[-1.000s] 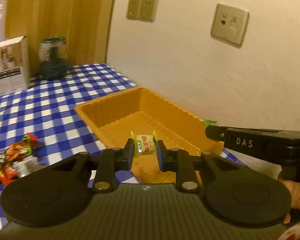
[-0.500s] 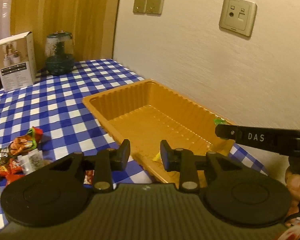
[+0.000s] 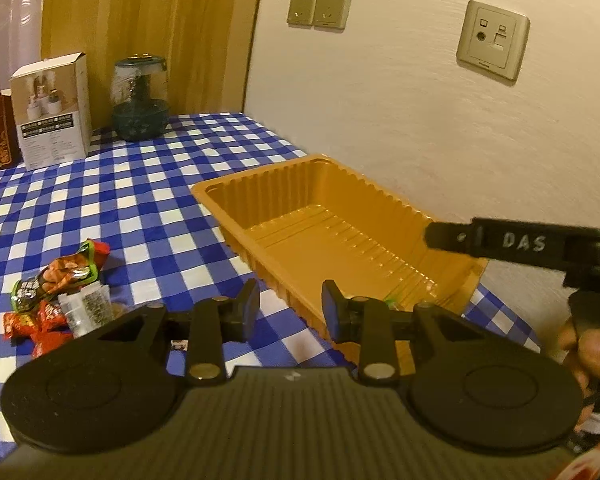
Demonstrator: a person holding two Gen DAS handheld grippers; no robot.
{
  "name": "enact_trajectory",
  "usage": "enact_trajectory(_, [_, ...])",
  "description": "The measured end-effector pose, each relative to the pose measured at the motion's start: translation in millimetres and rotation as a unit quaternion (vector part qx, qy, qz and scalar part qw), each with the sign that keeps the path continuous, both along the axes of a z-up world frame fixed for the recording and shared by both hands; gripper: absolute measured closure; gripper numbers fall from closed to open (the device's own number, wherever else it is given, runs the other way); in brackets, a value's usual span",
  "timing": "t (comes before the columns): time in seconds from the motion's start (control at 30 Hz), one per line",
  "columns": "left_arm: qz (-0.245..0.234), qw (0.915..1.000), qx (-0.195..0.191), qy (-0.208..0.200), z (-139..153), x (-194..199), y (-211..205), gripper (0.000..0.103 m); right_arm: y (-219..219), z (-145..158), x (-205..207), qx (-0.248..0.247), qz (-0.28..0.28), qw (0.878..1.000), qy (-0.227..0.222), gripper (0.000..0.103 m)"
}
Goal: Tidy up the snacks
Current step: 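Carry both candies over the orange tray and open both tools, then withdraw both tools from the tray back toward the snack pile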
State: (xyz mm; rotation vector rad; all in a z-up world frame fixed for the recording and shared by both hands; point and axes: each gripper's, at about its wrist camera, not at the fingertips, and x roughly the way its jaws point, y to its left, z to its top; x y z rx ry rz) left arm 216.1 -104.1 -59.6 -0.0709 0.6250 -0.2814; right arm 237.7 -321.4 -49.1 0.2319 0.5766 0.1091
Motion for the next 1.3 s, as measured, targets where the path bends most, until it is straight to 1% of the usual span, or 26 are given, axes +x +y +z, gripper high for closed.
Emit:
enact_trajectory(0.17, [0.013, 0.9999, 0.004, 0.006, 3, -11, 8, 0.070, -2, 5, -9, 0.001, -0.008, 1.000, 0.010, 0.037])
enact_trajectory(0.27, [0.026, 0.9996, 0.002, 0.010, 7, -21, 16, 0.067, 3, 11, -20, 0.000, -0.005, 1.000, 0.009, 0.037])
enact_trajectory(0.67, [0.063, 0.9979, 0.004, 0.014, 27, -69, 49, 0.058, 42, 28, -66, 0.001, 0.023, 1.000, 0.017, 0.037])
enact_trajectory(0.77, [0.075, 0.9971, 0.004, 0.015, 30, -82, 60, 0.053, 53, 31, -79, -0.002, 0.032, 0.999, 0.016, 0.037])
enact_trajectory(0.83, [0.083, 0.9964, 0.003, 0.018, 32, -89, 66, 0.047, 60, 34, -86, -0.004, 0.038, 0.999, 0.015, 0.037])
enact_trajectory(1.1, [0.110, 0.9938, 0.006, 0.018, 37, -116, 93, 0.039, 86, 38, -107, -0.011, 0.060, 0.998, 0.013, 0.037])
enact_trajectory(1.3, [0.124, 0.9921, 0.008, 0.019, 38, -130, 109, 0.033, 97, 39, -113, -0.013, 0.070, 0.997, 0.014, 0.037])
